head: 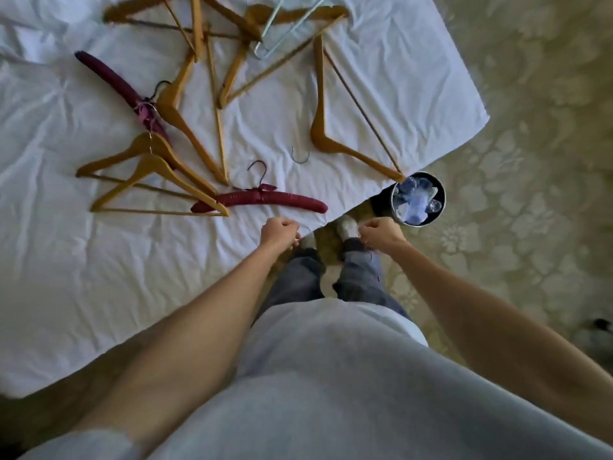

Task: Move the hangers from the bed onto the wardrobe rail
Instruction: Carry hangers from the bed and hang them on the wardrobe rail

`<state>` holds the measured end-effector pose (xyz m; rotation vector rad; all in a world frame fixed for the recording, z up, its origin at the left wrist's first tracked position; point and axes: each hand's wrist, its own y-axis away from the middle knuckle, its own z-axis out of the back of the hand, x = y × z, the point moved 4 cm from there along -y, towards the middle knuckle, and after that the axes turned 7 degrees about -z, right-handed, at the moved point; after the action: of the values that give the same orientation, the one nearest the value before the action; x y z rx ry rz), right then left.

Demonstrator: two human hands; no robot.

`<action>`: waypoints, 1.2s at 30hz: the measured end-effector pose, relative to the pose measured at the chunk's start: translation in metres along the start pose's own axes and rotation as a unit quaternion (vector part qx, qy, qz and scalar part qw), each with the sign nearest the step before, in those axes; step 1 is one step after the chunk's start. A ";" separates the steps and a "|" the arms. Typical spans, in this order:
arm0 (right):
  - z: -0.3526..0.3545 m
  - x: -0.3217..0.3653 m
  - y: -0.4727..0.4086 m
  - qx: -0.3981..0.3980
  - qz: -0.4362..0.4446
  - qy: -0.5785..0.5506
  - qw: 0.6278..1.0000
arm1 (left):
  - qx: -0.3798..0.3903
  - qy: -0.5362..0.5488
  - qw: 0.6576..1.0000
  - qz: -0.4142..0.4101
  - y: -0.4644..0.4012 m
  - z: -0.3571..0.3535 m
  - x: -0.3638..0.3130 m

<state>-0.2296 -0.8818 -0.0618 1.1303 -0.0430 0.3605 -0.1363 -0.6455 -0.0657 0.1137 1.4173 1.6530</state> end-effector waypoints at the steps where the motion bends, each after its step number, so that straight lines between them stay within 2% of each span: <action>1: 0.007 0.014 -0.013 0.004 0.015 0.014 1.000 | -0.019 0.017 1.000 0.011 -0.010 -0.004 -0.009; 4: 0.024 0.058 -0.056 -0.022 0.069 0.074 0.995 | -0.093 0.059 0.992 0.066 -0.046 -0.008 -0.022; 7: 0.033 0.093 -0.102 -0.057 0.102 0.126 0.985 | -0.172 0.117 0.965 0.161 -0.082 -0.008 -0.016; 9: 0.034 0.110 -0.136 -0.090 0.121 0.164 0.975 | -0.195 0.183 0.936 0.227 -0.106 -0.016 -0.007; 12: 0.027 0.122 -0.183 -0.130 0.152 0.239 0.950 | -0.217 0.259 0.898 0.283 -0.138 -0.029 -0.006; 15: 0.018 0.115 -0.221 -0.145 0.153 0.317 0.925 | -0.237 0.263 0.885 0.304 -0.166 -0.042 0.005; 20: 0.016 0.106 -0.229 -0.169 0.194 0.304 0.917 | -0.259 0.246 0.892 0.278 -0.169 -0.060 0.025; 26: 0.041 0.114 -0.136 -0.167 0.234 0.229 0.930 | -0.281 0.311 0.884 0.207 -0.085 -0.040 -0.006; 30: 0.070 0.121 -0.054 -0.144 0.268 0.160 0.939 | -0.222 0.410 0.868 0.172 -0.012 -0.026 -0.019; 33: 0.092 0.125 0.002 -0.115 0.250 0.107 0.955 | -0.176 0.480 0.851 0.122 0.043 -0.017 -0.038; 36: 0.102 0.126 0.038 -0.091 0.260 0.100 0.956 | -0.157 0.472 0.864 0.078 0.080 -0.011 -0.055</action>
<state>-0.1072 -0.9252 0.0425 0.8829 -0.1932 0.9208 -0.1571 -0.6837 0.0217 -0.9106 1.8132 2.1772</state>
